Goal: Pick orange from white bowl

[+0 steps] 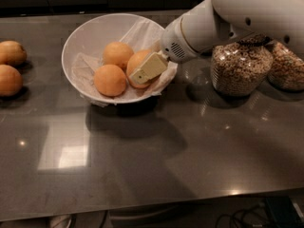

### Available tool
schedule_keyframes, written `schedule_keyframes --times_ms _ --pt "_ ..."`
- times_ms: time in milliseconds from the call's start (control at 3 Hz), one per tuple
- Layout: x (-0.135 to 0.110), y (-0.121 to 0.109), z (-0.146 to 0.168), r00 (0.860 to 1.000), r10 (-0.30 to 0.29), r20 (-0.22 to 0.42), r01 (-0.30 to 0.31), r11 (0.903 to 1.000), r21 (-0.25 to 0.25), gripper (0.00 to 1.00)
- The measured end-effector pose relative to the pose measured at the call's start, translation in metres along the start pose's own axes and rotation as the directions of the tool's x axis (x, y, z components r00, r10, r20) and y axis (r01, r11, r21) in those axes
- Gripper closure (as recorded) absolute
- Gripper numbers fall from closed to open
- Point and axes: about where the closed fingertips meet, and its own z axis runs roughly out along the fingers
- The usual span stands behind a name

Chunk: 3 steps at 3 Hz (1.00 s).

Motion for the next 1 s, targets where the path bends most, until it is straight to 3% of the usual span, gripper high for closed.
schedule_keyframes --times_ms 333,667,1000 --pt "-0.017 -0.012 -0.012 0.990 -0.134 0.041 0.136 0.9884 -0.067 1.00" --pt "-0.043 -0.009 -0.014 0.960 -0.275 0.045 0.278 0.9561 -0.093 1.00" --pt "-0.060 -0.003 -0.013 0.929 -0.370 0.020 0.371 0.9262 -0.070 1.00"
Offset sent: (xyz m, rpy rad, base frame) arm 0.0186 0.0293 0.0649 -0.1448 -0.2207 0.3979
